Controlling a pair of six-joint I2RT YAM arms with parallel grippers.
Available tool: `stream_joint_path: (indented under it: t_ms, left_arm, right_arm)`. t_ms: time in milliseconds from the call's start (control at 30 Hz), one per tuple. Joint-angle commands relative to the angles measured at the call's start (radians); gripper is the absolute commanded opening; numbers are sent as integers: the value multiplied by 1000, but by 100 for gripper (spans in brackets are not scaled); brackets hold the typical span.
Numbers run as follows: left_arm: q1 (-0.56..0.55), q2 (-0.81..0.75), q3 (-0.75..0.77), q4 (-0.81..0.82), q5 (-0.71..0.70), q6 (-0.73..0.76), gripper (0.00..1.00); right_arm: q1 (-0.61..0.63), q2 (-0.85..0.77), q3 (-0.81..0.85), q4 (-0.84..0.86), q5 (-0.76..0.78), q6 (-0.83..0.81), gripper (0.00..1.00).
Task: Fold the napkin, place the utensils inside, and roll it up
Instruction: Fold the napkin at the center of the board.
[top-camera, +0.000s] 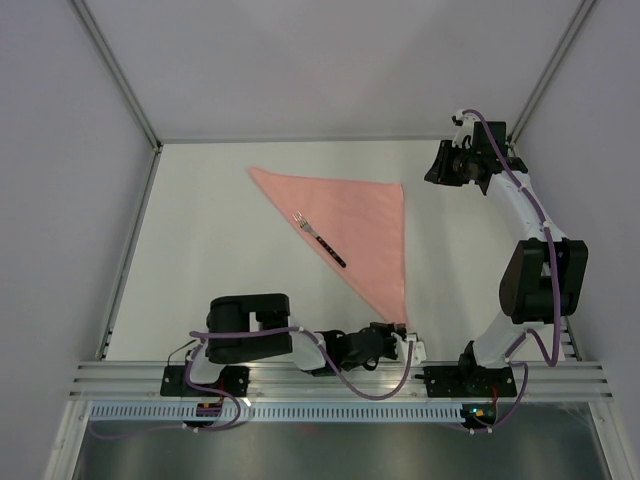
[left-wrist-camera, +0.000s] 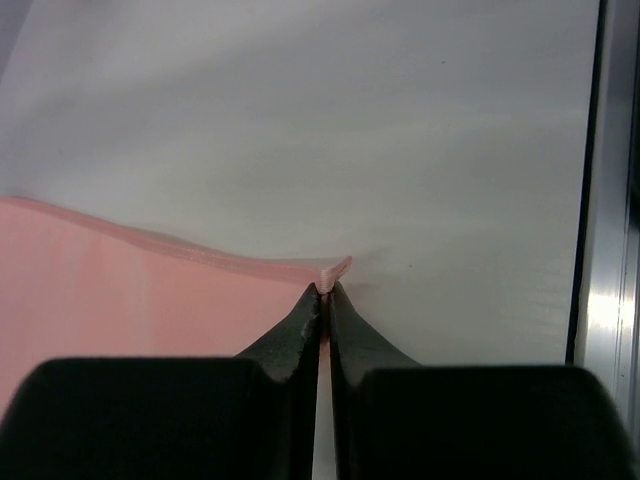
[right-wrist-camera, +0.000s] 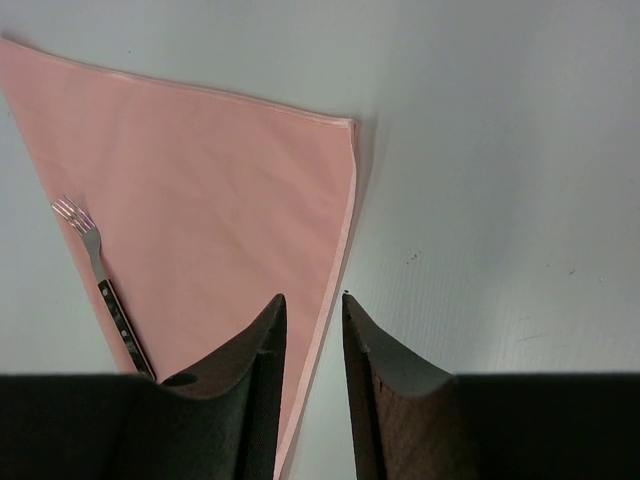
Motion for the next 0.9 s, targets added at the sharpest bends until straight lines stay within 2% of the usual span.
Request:
stream_joint_path:
  t_ms: [0, 200, 467, 867]
  left_arm:
    - [29, -60, 52, -45, -33, -162, 8]
    - [93, -132, 71, -90, -37, -347, 6]
    - [271, -257, 48, -198, 14, -631, 2]
    - [495, -338, 26, -317, -15, -855, 2]
  right_arm:
    - [-1, 8, 2, 17, -2, 19, 34]
    - [-1, 8, 2, 20, -3, 19, 34]
    - [-1, 4, -1, 15, -5, 16, 34]
    - [0, 2, 1, 11, -11, 17, 35]
